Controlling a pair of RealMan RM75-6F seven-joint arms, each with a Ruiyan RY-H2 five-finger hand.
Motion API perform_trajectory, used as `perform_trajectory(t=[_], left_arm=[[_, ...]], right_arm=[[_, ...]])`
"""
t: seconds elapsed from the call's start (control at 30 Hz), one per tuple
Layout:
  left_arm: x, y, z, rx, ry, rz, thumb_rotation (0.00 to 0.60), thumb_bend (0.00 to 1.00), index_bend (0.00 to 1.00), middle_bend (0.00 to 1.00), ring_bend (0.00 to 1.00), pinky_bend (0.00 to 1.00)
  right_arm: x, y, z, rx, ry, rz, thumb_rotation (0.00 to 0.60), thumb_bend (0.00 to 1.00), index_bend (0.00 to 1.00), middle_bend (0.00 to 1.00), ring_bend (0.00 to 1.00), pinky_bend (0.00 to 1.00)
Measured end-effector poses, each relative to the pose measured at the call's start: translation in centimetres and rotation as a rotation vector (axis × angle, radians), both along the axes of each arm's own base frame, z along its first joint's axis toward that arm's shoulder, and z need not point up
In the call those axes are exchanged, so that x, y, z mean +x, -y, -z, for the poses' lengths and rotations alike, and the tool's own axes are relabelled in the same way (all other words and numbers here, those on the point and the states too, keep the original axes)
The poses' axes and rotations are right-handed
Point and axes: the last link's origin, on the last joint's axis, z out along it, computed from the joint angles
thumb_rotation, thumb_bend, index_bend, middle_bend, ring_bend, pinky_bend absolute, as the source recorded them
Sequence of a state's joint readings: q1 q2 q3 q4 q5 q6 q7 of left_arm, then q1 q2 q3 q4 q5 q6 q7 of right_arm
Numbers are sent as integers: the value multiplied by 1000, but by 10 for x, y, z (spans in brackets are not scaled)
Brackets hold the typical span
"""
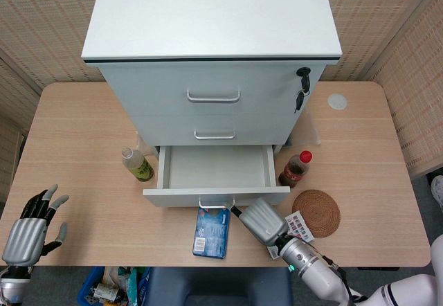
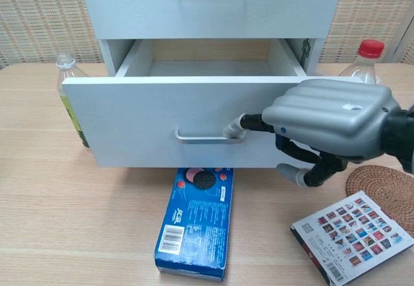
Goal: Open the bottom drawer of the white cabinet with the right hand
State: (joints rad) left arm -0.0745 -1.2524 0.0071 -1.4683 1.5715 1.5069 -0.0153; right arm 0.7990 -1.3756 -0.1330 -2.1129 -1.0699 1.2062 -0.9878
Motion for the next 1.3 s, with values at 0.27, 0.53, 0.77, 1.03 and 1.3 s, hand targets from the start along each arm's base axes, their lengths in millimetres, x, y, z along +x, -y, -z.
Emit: perform_trajectory(t=[0.27,0.53,0.77,1.03,1.3], left_arm=[[1,1,0,-1,0,5,600,474,178,38,53,95],[3,2,-3,7,1,10,600,474,178,38,52,95],[5,0,-6,14,1,18,600,474,178,39,53,95],[9,-3,-6,20,13,29,600,474,178,38,53,95],[12,-3,-3,19,16,31,600,474,178,38,53,95]], right_arm=[[-10,-15,-7,1,20,15,600,420,152,816,870,890],[-10,-28,-25,-31,124,-8,600,420,152,818,874,890],[-26,-41,-67,-172,222,3,600,420,154,797,865,890],[-90,-58,-131,-465,265,181,600,420,173,677,702,785],[-174,-82,-158,-614,174,416,600,415,135,366,344,526]])
